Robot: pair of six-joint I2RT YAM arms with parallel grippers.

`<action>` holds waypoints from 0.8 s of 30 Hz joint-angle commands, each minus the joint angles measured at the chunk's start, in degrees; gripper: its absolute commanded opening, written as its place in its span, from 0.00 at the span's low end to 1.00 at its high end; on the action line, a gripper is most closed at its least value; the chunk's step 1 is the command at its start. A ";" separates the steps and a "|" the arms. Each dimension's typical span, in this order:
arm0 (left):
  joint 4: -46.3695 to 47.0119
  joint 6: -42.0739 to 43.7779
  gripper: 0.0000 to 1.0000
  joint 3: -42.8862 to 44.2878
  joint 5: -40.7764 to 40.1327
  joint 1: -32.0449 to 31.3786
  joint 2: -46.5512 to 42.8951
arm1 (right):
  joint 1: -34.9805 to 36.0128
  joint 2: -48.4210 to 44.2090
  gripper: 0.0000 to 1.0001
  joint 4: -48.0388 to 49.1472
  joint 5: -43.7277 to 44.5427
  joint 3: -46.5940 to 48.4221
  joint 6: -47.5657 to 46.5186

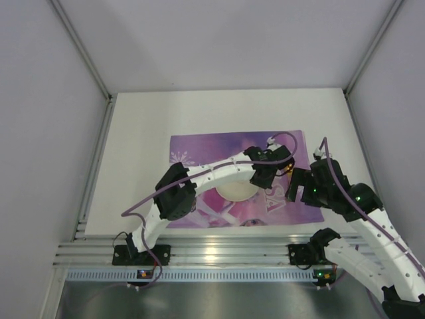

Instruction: Set the dinner table for one person

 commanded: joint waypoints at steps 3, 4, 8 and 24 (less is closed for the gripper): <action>1.88 -3.36 0.06 -5.97 3.73 -0.26 1.22 | -0.70 -0.63 1.00 0.48 0.17 0.10 0.44; 2.41 -3.80 0.11 -6.86 4.09 -0.35 1.31 | -0.70 -0.55 1.00 0.48 0.17 0.10 0.35; 5.92 -4.68 0.26 -10.38 6.20 -1.31 1.23 | -0.61 -0.37 1.00 0.48 0.17 0.27 0.35; 6.37 -0.03 0.63 -7.03 -10.38 -1.23 -20.70 | -0.61 -0.63 1.00 2.76 -2.90 7.73 -2.02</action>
